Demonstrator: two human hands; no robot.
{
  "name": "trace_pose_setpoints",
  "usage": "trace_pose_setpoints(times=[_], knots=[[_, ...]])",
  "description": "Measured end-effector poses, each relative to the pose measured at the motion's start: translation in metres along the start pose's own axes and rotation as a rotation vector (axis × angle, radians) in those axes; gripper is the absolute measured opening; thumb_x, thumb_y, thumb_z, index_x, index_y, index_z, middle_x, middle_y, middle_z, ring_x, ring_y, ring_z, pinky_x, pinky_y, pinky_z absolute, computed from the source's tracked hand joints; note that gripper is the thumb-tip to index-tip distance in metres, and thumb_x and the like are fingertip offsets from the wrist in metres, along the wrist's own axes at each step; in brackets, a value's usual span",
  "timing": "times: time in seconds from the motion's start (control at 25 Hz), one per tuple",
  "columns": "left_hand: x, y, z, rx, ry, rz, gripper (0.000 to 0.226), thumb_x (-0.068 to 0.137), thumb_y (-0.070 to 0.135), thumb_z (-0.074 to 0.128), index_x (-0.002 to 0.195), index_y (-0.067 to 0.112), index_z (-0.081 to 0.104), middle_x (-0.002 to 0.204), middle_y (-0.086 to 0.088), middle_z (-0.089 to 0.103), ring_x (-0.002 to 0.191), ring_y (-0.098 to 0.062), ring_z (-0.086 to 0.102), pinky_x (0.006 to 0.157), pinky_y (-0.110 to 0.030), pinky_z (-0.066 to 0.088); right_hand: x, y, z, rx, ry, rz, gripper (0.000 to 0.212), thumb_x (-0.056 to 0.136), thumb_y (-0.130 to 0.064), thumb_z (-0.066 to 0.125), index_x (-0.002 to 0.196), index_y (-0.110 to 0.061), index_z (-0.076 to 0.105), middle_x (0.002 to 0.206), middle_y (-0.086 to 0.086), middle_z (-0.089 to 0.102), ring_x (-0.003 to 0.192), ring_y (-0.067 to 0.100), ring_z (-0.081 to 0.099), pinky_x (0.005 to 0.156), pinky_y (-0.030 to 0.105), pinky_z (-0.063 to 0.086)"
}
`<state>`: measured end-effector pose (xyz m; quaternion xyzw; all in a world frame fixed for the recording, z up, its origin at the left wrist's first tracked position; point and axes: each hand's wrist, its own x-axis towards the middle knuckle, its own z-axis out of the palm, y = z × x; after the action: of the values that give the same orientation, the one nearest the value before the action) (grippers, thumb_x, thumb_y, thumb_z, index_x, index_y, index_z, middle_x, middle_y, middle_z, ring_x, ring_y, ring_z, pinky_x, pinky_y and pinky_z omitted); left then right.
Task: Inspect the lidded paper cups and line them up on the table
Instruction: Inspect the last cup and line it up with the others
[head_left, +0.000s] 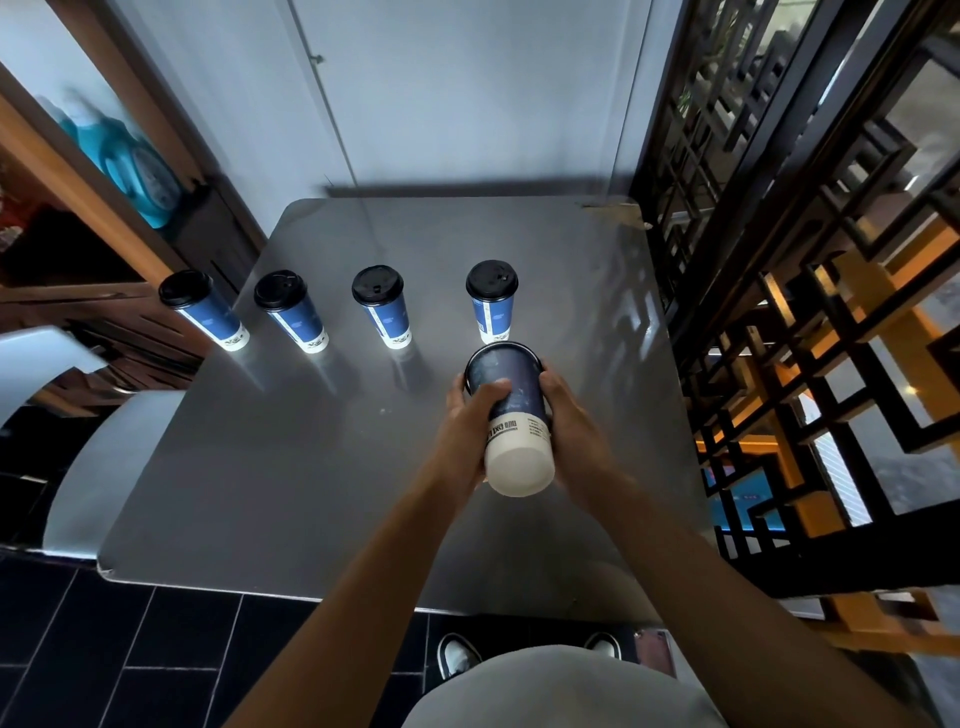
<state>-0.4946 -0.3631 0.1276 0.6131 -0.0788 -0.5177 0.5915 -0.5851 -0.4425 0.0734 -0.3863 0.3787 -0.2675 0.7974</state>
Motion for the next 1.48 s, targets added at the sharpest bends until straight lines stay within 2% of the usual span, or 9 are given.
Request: trace_pose_setpoints(times=[0.12,0.28,0.44,0.52,0.64,0.88,1.04,1.32,1.48], knots=[[-0.003,0.004,-0.003,0.04,-0.021,-0.163,0.096,0.064,0.054,0.072,0.147,0.014,0.046,0.121,-0.026,0.07,0.072,-0.03,0.073,0.061,-0.038,0.061,0.001,0.004,-0.001,0.002,0.004,0.106,0.076,0.081,-0.063,0.064,0.145,-0.024,0.05,0.139,0.016,0.064,0.122,0.04,0.065,0.106,0.065,0.047],[-0.003,0.002,-0.005,0.177,-0.017,-0.183,0.065,0.095,0.052,0.048,0.145,0.011,0.05,0.077,-0.007,0.074,0.054,-0.02,0.071,0.05,-0.026,0.053,0.005,0.004,-0.005,0.018,0.021,0.039,0.071,0.086,-0.057,0.056,0.144,-0.016,0.051,0.136,0.021,0.065,0.114,0.041,0.068,0.09,0.05,0.06],[-0.003,0.006,-0.001,0.209,-0.025,-0.202,0.084,0.074,0.068,0.052,0.141,0.018,0.053,0.093,-0.013,0.074,0.075,-0.03,0.075,0.065,-0.034,0.053,0.009,0.003,-0.002,0.044,0.034,0.067,0.079,0.081,-0.056,0.059,0.145,-0.012,0.049,0.139,0.027,0.06,0.108,0.039,0.067,0.072,0.039,0.062],[-0.001,0.005,0.0,0.316,-0.002,-0.18,0.1,0.06,0.074,0.052,0.145,0.022,0.046,0.101,-0.022,0.075,0.085,-0.043,0.075,0.055,-0.031,0.054,0.009,0.002,-0.002,0.049,0.023,0.053,0.081,0.08,-0.057,0.061,0.146,-0.012,0.047,0.139,0.028,0.059,0.108,0.04,0.066,0.07,0.038,0.062],[0.003,0.008,-0.007,0.432,0.027,-0.109,0.07,0.084,0.062,0.044,0.145,0.028,0.04,0.086,-0.017,0.07,0.068,-0.034,0.071,0.046,-0.027,0.051,0.015,0.006,-0.006,-0.006,0.049,0.026,0.067,0.092,-0.052,0.056,0.147,-0.014,0.045,0.138,0.025,0.06,0.102,0.036,0.069,0.07,0.038,0.061],[0.004,0.004,-0.002,0.27,0.0,-0.116,0.069,0.073,0.054,0.057,0.136,0.03,0.048,0.107,-0.02,0.072,0.082,-0.035,0.072,0.083,-0.06,0.058,0.018,0.009,-0.005,0.043,0.036,0.044,0.055,0.102,-0.045,0.049,0.147,-0.013,0.045,0.137,0.023,0.061,0.108,0.038,0.066,0.07,0.038,0.064],[0.001,0.007,-0.007,0.084,-0.001,-0.247,0.055,0.095,0.048,0.051,0.135,0.011,0.056,0.09,-0.011,0.074,0.064,-0.022,0.073,0.055,-0.033,0.06,0.018,0.016,-0.006,0.096,0.076,0.202,0.067,0.087,-0.06,0.056,0.14,-0.019,0.054,0.127,0.019,0.071,0.102,0.035,0.073,0.08,0.048,0.062],[0.0,0.001,-0.006,0.197,-0.033,-0.23,0.05,0.093,0.058,0.045,0.114,0.016,0.061,0.081,-0.007,0.073,0.066,-0.022,0.071,0.06,-0.029,0.05,0.018,0.015,-0.008,0.108,0.099,0.159,0.058,0.1,-0.049,0.05,0.142,-0.009,0.048,0.133,0.027,0.063,0.081,0.028,0.073,0.067,0.038,0.061],[-0.003,0.004,-0.004,0.328,0.019,-0.171,0.07,0.072,0.063,0.039,0.12,0.016,0.061,0.093,-0.016,0.073,0.083,-0.033,0.072,0.061,-0.033,0.055,0.018,0.012,-0.011,-0.039,0.089,0.155,0.085,0.076,-0.07,0.06,0.141,-0.015,0.052,0.132,0.02,0.065,0.099,0.034,0.072,0.084,0.049,0.061]])
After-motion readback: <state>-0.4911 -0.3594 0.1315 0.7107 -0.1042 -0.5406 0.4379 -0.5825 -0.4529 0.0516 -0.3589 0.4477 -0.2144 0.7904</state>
